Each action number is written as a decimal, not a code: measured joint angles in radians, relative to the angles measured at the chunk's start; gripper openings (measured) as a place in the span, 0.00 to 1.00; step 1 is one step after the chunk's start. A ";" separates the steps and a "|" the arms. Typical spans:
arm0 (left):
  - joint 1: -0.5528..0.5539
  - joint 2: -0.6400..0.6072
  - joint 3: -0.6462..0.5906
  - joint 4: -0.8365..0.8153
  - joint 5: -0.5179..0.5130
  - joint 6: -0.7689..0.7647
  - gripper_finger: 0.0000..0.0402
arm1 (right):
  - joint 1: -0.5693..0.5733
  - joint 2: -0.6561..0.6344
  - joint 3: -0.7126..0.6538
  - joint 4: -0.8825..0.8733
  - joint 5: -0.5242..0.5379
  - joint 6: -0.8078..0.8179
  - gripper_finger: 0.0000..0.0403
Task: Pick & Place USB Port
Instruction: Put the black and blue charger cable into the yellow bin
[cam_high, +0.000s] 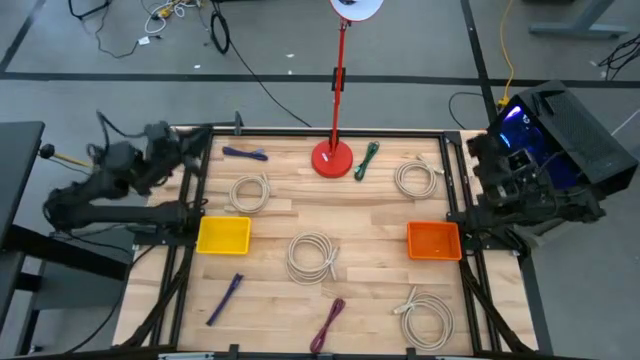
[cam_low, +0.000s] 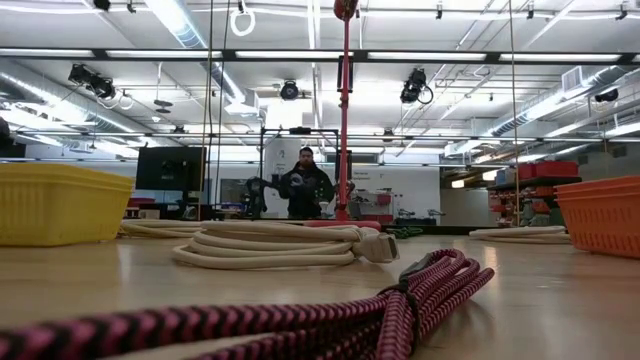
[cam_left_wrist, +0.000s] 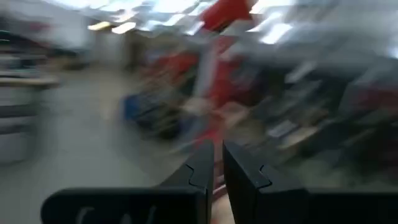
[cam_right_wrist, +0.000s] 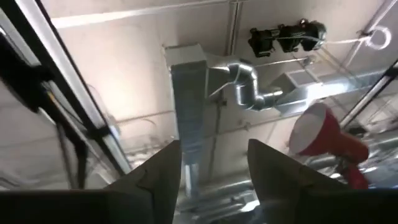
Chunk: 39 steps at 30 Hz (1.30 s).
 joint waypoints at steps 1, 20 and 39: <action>0.010 0.050 0.069 -0.084 -0.046 0.024 0.09 | 0.000 0.038 0.056 -0.032 0.034 -0.003 0.47; 0.679 0.685 0.236 -0.641 0.454 0.498 0.09 | 0.000 0.447 0.732 -0.910 -0.031 -0.061 0.47; 0.771 1.163 0.230 -0.609 0.496 0.746 0.52 | 0.002 0.568 0.732 -0.843 -0.076 0.048 0.47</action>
